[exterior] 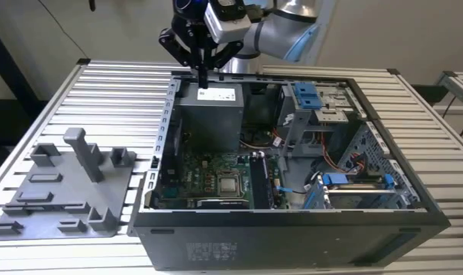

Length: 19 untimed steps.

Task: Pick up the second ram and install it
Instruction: 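Reach for the second ram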

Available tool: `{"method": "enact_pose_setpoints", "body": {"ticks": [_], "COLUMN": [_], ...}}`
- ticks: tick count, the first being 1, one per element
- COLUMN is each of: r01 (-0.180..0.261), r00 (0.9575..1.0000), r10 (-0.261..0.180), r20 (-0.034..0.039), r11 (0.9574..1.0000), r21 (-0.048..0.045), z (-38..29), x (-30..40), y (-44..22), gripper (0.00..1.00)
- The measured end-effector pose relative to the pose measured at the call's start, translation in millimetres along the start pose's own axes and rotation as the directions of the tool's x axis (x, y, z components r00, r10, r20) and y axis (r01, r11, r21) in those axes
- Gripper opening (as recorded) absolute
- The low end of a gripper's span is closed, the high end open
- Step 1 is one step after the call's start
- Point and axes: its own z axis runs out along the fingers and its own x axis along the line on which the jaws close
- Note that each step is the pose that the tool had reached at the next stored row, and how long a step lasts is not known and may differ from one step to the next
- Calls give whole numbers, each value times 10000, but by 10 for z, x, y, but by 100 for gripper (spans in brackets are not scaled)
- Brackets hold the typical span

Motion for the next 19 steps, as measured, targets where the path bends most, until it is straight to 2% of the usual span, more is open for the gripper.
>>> {"method": "enact_pose_setpoints", "body": {"ticks": [7,19], "r01": [-1,0], "r00": [10000,10000], "r10": [1,0], "r20": [-9,-13], "r11": [10000,10000], "r21": [0,0], "z": [-1,-5], "x": [115,355], "y": [-8,-25], "gripper": [11,11]}}
